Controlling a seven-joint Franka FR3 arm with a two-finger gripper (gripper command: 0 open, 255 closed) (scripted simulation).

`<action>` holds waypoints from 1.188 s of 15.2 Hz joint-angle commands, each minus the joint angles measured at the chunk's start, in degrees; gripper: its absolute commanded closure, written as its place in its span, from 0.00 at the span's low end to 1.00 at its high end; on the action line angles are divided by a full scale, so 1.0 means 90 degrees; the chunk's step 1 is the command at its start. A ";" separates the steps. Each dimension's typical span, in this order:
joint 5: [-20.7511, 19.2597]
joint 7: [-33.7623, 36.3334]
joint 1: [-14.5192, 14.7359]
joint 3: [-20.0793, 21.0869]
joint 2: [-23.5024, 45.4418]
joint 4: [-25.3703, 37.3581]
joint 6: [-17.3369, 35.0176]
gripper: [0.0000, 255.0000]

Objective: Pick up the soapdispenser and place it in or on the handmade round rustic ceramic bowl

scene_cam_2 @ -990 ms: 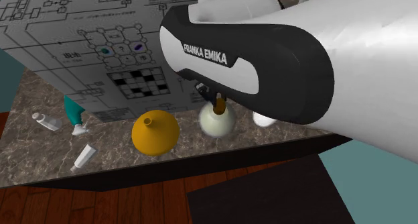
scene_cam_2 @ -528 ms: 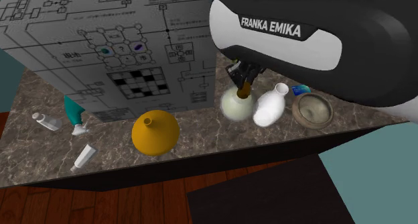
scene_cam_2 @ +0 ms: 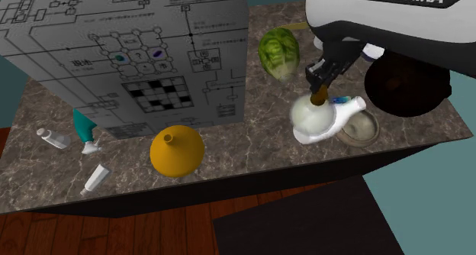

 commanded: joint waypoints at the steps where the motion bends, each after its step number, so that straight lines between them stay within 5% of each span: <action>1: -0.0069 -0.0335 -0.0163 -0.0208 0.0060 0.0144 -0.0113 1.00; 18: -0.0134 -0.2647 -0.1222 -0.1479 0.1219 0.1811 -0.0656 1.00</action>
